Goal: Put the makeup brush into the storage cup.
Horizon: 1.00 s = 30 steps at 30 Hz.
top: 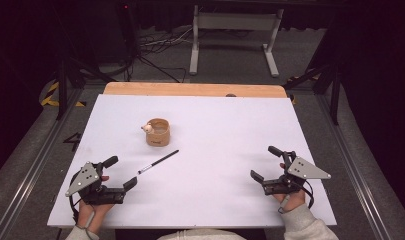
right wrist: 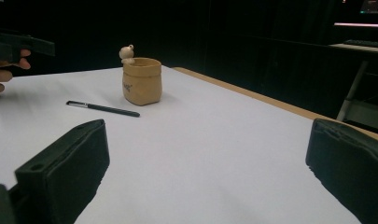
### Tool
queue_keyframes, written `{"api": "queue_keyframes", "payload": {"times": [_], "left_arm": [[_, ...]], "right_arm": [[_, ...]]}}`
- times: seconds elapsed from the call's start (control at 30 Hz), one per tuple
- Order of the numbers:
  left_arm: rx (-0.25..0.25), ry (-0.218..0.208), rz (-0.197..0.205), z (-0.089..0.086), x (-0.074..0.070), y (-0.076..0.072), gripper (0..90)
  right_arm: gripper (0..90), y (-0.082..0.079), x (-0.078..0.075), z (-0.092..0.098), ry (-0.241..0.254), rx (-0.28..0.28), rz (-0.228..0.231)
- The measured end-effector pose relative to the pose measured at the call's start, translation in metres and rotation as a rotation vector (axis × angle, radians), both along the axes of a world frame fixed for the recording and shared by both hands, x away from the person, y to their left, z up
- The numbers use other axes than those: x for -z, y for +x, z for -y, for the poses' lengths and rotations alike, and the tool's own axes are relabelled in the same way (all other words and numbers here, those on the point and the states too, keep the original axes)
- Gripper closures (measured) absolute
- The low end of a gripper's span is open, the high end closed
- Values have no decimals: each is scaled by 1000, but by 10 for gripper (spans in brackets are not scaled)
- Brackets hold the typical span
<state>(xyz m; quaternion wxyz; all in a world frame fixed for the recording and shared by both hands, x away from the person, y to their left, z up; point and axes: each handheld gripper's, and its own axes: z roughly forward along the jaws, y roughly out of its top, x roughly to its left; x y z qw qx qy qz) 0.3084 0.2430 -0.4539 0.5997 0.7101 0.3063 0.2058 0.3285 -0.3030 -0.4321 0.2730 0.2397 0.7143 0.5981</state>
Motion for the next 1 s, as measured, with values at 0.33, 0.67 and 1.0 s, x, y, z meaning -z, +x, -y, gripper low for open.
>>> {"api": "queue_keyframes", "payload": {"times": [0.33, 0.67, 1.0], "left_arm": [[24, -7, 8, 9, -7, 7, 19], [85, 5, 14, 31, -23, 30, 18], [93, -2, 11, 44, -29, 47, 17]], "right_arm": [[0, 2, 0, 2, 15, 6, -7], [0, 3, 2, -2, 1, -7, -16], [0, 3, 2, 1, 31, -24, -10]]}}
